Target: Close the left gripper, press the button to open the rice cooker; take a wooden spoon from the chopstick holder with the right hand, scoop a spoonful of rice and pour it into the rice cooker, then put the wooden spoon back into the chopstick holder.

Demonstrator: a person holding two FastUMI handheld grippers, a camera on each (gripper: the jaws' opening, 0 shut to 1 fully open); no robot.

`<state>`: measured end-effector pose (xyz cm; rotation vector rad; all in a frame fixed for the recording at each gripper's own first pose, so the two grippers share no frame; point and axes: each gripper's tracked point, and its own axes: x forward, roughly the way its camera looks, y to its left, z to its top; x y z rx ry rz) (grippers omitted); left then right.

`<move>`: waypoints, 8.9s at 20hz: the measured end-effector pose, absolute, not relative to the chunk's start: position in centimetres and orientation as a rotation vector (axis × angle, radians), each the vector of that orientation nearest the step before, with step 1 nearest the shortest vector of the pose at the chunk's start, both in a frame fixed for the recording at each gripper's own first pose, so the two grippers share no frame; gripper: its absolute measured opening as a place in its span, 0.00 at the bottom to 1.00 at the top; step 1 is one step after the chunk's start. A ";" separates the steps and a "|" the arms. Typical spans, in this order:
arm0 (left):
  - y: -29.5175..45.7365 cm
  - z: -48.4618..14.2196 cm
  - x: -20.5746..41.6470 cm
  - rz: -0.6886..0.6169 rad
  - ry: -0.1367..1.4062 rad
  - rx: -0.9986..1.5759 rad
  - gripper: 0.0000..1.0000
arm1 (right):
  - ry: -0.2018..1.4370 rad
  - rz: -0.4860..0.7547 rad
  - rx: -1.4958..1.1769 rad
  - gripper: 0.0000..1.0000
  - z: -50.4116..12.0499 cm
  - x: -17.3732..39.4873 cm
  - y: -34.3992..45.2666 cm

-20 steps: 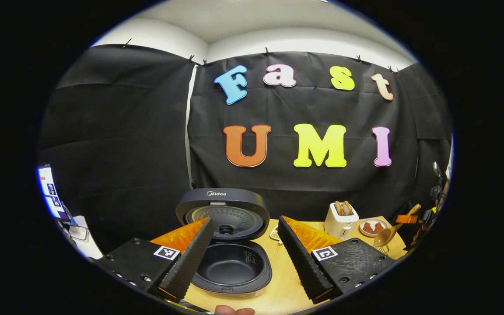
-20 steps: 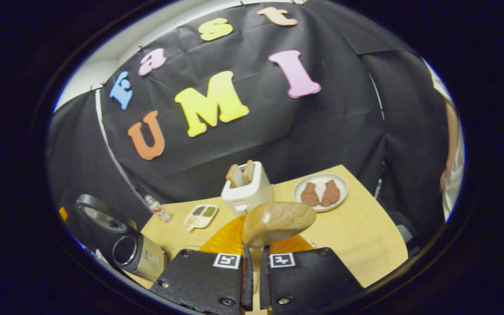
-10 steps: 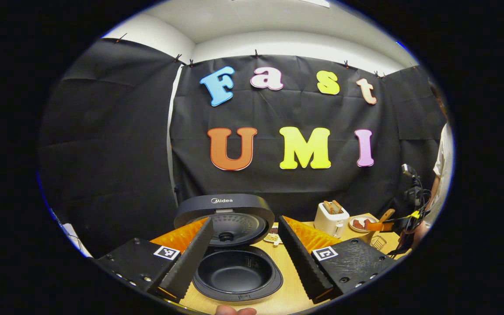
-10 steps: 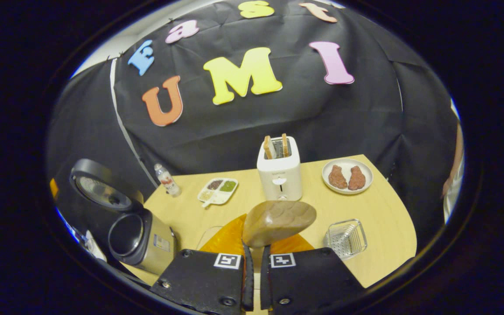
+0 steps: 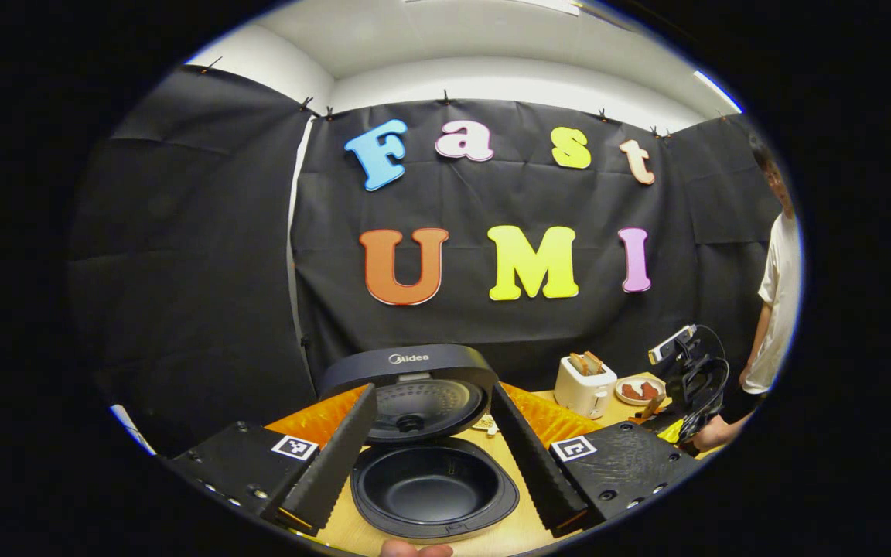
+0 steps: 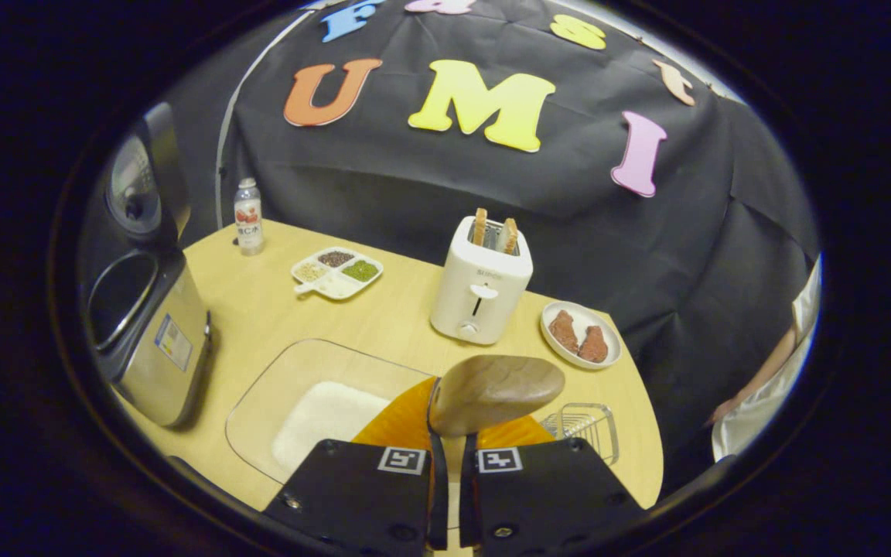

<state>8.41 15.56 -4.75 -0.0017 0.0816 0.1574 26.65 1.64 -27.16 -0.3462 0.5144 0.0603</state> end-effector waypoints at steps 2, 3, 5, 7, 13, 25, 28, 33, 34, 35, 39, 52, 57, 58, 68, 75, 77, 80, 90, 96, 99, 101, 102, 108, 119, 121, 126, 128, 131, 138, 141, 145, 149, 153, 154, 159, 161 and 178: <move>16.5 -4.5 7.6 0.194 0.089 -0.027 0.94 | 0.493 0.061 -0.373 0.11 -27.6 26.7 2.6; 16.9 -4.7 7.2 0.203 0.095 -0.032 0.94 | 0.496 0.076 -0.347 0.11 -27.9 26.5 3.5; 17.7 -5.1 6.6 0.222 0.113 -0.027 0.94 | 0.506 0.100 -0.256 0.11 -28.6 26.0 5.0; 18.4 -5.4 6.4 0.237 0.132 -0.029 0.94 | 0.512 0.114 -0.185 0.11 -28.7 25.9 5.9; 18.0 -6.0 6.1 0.230 0.150 -0.029 0.95 | 0.549 0.131 0.101 0.11 -28.8 25.6 7.3; 15.7 -6.5 6.8 0.214 0.186 -0.034 0.94 | 0.619 0.130 0.889 0.11 -31.3 27.1 4.1; 14.8 -6.5 7.1 0.208 0.191 -0.031 0.94 | 0.602 0.142 1.039 0.11 -30.9 26.9 3.1; 13.3 -6.4 7.2 0.199 0.192 -0.028 0.94 | 0.564 0.161 1.170 0.11 -29.3 26.4 1.8; 13.0 -6.2 7.2 0.200 0.189 -0.022 0.94 | 0.557 0.170 1.198 0.11 -28.7 26.1 1.4; 13.0 -6.2 7.2 0.204 0.185 -0.017 0.94 | 0.546 0.183 1.221 0.11 -28.3 26.0 0.9; 12.6 -6.2 6.8 0.217 0.179 -0.021 0.94 | 0.498 0.224 1.315 0.11 -25.5 24.9 -1.1; 15.3 -5.6 3.9 0.254 0.117 -0.038 0.94 | 0.434 0.389 1.427 0.06 -14.7 23.6 4.7; 18.4 -6.3 1.8 0.284 0.119 -0.042 0.94 | 0.496 0.461 1.406 0.11 -12.1 21.9 11.2; 18.9 -6.4 1.4 0.283 0.120 -0.042 0.95 | 0.511 0.477 1.386 0.11 -11.8 21.7 12.7; 24.6 -9.0 -0.6 0.256 0.156 -0.047 0.94 | 0.651 0.537 1.202 0.11 -13.8 19.4 27.0; 28.0 -11.2 -2.2 0.253 0.181 -0.077 0.94 | 0.674 0.488 0.946 0.11 -16.0 19.1 31.2; 28.6 -11.8 -2.5 0.251 0.189 -0.087 0.95 | 0.681 0.475 0.882 0.11 -16.6 18.9 32.1; 29.5 -12.3 -2.8 0.251 0.197 -0.095 0.94 | 0.657 0.456 0.728 0.11 -17.1 18.8 32.8; 31.0 -13.1 -3.5 0.265 0.206 -0.136 0.95 | 0.612 0.454 0.472 0.11 -17.6 18.2 34.6; 30.4 -12.9 -3.4 0.260 0.198 -0.152 0.95 | 0.544 0.452 0.280 0.11 -17.0 18.0 34.8; 30.1 -13.0 -3.6 0.256 0.200 -0.150 0.95 | 0.508 0.456 0.201 0.11 -16.5 17.9 35.2; 29.9 -12.8 -3.5 0.254 0.200 -0.149 0.95 | 0.479 0.463 0.134 0.11 -16.2 17.7 35.5; 29.7 -12.9 -3.6 0.253 0.200 -0.151 0.95 | 0.462 0.466 0.096 0.11 -16.1 17.7 35.7; 29.4 -12.7 -4.0 0.251 0.195 -0.172 0.95 | 0.324 0.509 -0.183 0.11 -15.3 16.7 37.7; 27.2 -11.0 -1.2 0.162 0.132 -0.164 0.95 | 0.221 0.520 -0.258 0.11 -14.8 15.4 38.3; 27.2 -10.8 -0.7 0.180 0.127 -0.161 0.95 | 0.220 0.505 -0.224 0.11 -14.5 15.0 37.3; 27.4 -10.7 -0.7 0.203 0.141 -0.156 0.95 | 0.208 0.503 -0.177 0.11 -14.0 14.8 36.5; 27.4 -10.9 -1.0 0.216 0.149 -0.156 0.95 | 0.223 0.519 -0.140 0.11 -14.0 14.5 36.5; 27.9 -10.7 -1.5 0.236 0.151 -0.159 0.95 | 0.238 0.537 -0.078 0.11 -13.6 14.2 36.1; 26.8 -10.1 -2.1 0.268 0.157 -0.167 0.95 | 0.314 0.571 0.168 0.11 -11.5 14.5 34.0; 25.9 -9.4 -1.8 0.281 0.150 -0.176 0.95 | 0.341 0.578 0.313 0.11 -9.9 14.9 31.8; 23.5 -8.7 -1.1 0.291 0.154 -0.178 0.95 | 0.380 0.558 0.542 0.11 -8.5 16.0 27.1; 19.9 -8.6 0.6 0.277 0.165 -0.154 0.95 | 0.406 0.509 0.704 0.11 -8.3 17.4 21.1; 16.1 -8.2 2.8 0.255 0.165 -0.140 0.95 | 0.411 0.461 0.743 0.10 -8.8 18.5 14.8; 15.1 -8.1 3.2 0.252 0.161 -0.137 0.95 | 0.409 0.448 0.748 0.11 -8.9 18.7 13.3; 10.6 -8.2 5.8 0.227 0.168 -0.118 0.95 | 0.393 0.364 0.735 0.10 -9.5 20.6 4.7; 9.5 -8.5 6.5 0.226 0.182 -0.109 0.95 | 0.409 0.320 0.714 0.10 -10.6 21.2 1.2; 4.4 -7.3 9.8 0.250 0.189 -0.070 0.95 | 0.420 0.035 0.456 0.11 -19.3 27.0 -18.9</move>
